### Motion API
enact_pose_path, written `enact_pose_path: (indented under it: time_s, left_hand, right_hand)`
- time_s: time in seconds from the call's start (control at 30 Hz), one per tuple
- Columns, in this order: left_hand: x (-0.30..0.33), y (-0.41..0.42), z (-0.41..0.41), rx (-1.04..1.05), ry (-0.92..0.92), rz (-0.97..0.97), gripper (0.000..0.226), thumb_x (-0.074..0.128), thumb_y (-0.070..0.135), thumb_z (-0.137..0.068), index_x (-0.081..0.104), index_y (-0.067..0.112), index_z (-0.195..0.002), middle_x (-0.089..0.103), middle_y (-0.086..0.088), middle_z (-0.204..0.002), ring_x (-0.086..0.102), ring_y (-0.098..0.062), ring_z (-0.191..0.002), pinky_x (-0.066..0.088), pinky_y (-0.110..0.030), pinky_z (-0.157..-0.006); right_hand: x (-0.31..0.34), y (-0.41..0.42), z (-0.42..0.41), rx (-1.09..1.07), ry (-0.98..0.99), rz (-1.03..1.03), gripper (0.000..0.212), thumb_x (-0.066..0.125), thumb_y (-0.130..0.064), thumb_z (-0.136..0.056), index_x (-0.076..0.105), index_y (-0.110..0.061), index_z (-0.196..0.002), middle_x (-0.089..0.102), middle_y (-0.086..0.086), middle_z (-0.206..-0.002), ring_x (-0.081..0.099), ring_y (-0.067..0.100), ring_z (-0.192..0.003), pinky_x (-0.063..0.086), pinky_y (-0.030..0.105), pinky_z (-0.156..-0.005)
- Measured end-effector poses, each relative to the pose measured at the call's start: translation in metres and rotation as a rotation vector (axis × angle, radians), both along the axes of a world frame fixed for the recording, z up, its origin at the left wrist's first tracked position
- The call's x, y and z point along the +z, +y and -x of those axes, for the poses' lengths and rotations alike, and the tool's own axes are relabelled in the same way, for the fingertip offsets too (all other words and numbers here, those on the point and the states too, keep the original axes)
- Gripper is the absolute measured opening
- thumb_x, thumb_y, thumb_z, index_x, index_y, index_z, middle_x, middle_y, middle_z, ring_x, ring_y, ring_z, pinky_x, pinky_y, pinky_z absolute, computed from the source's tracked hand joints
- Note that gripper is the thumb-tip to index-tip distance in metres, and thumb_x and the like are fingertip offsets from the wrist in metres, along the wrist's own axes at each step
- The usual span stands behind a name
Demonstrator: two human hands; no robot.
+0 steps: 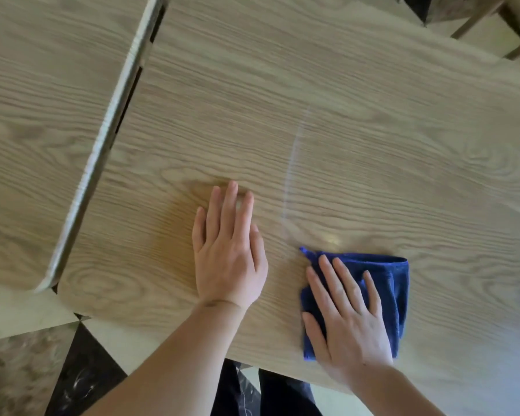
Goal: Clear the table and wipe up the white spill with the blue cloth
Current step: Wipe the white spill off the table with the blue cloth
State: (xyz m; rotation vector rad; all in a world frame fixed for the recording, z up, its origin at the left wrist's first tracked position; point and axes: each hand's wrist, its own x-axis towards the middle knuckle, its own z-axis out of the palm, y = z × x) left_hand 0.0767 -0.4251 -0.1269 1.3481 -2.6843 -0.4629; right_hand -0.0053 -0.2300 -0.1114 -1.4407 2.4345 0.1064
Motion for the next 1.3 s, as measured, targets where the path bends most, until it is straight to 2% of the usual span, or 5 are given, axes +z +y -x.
enact_pose_path:
  time_s: [0.43, 0.73, 0.87, 1.03, 1.3]
  left_hand:
    - [-0.001, -0.001, 0.001, -0.011, -0.041, -0.007, 0.051, 0.035, 0.029, -0.098, 0.044, 0.018, -0.147, 0.031, -0.005, -0.162, 0.023, -0.024, -0.153, 0.018, -0.047, -0.123]
    - [-0.007, 0.000, 0.000, -0.016, -0.051, 0.023, 0.050, 0.035, 0.031, -0.100, 0.041, 0.019, -0.148, 0.029, -0.004, -0.163, 0.021, -0.024, -0.153, 0.016, -0.046, -0.123]
    - [-0.007, 0.001, 0.001, 0.010, 0.054, 0.024, 0.047, 0.033, 0.030, -0.102, 0.047, 0.020, -0.145, 0.034, -0.002, -0.161, 0.026, -0.022, -0.152, 0.020, -0.045, -0.123]
    - [-0.006, 0.001, 0.001, 0.052, 0.207, 0.000, 0.050, 0.023, 0.031, -0.104, 0.051, 0.018, -0.143, 0.042, -0.001, -0.156, 0.030, -0.019, -0.150, 0.018, -0.040, -0.124]
    - [-0.008, -0.003, -0.010, 0.293, 0.774, -0.034, 0.042, 0.033, 0.016, -0.102, 0.060, -0.004, -0.127, 0.065, -0.016, -0.124, 0.061, -0.031, -0.115, 0.047, -0.044, -0.101]
  right_hand:
    - [-0.013, -0.225, 0.185, -0.214, 0.101, 0.189, 0.076, 0.027, -0.055, -0.096, 0.015, -0.010, -0.156, 0.010, 0.004, -0.166, 0.007, 0.019, -0.153, 0.006, 0.045, -0.124]
    - [-0.019, -0.288, 0.194, -0.382, 0.087, 0.252, 0.074, 0.023, -0.051, -0.096, 0.011, -0.009, -0.157, 0.008, 0.003, -0.166, 0.003, 0.017, -0.153, 0.000, 0.046, -0.124]
    - [-0.020, -0.287, 0.179, -0.394, 0.093, 0.251, 0.074, 0.021, -0.051, -0.096, 0.013, -0.010, -0.157, 0.008, 0.003, -0.166, 0.004, 0.017, -0.153, 0.000, 0.047, -0.124]
    - [-0.020, -0.261, 0.123, -0.219, 0.088, 0.220, 0.071, 0.017, -0.050, -0.099, 0.011, -0.010, -0.157, 0.005, 0.004, -0.166, 0.002, 0.018, -0.153, -0.001, 0.047, -0.124]
    - [-0.013, -0.165, 0.023, 0.086, 0.065, 0.190, 0.072, 0.022, -0.051, -0.098, 0.018, -0.010, -0.156, 0.012, 0.005, -0.165, 0.008, 0.019, -0.153, 0.007, 0.049, -0.123]
